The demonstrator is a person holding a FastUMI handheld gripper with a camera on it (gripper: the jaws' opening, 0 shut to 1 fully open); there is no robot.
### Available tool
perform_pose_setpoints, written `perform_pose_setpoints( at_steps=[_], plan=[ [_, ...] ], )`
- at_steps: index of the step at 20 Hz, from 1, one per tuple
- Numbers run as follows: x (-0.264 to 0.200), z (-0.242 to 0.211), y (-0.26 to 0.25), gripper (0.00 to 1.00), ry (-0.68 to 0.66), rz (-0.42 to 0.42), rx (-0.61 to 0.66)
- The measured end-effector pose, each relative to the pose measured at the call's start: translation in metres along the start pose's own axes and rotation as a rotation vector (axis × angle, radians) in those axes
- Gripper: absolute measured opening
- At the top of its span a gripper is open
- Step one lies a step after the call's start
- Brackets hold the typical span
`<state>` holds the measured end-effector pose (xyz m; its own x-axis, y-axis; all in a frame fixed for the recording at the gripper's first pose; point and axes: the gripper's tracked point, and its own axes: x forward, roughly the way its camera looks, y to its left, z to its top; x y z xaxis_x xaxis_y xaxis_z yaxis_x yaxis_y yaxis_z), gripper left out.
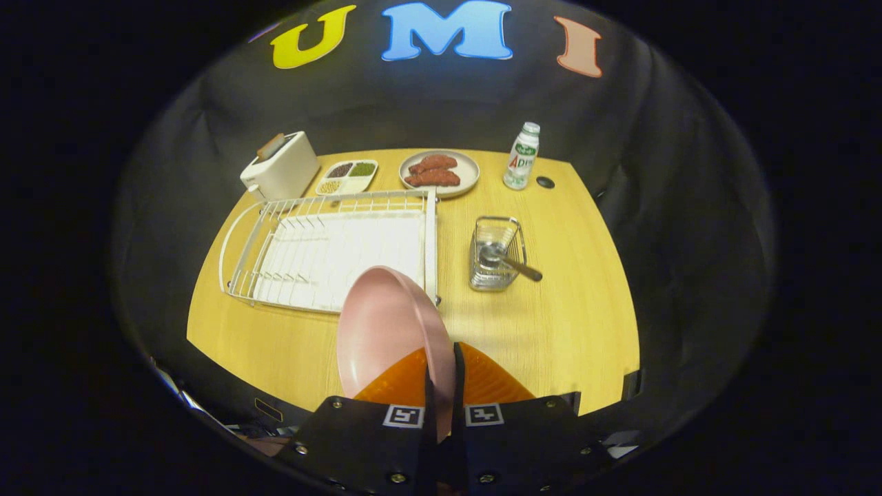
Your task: Take the plate from the dish rack, then take the spoon from the basket and place it into the plate.
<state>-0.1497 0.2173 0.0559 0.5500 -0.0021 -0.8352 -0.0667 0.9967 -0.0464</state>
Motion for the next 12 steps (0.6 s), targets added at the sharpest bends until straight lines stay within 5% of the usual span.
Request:
perform_pose_setpoints(
  at_steps=[12],
  plan=[
    [0.065, -0.055, 0.010, 0.08, 0.121, 0.144, 0.073]
  ],
)
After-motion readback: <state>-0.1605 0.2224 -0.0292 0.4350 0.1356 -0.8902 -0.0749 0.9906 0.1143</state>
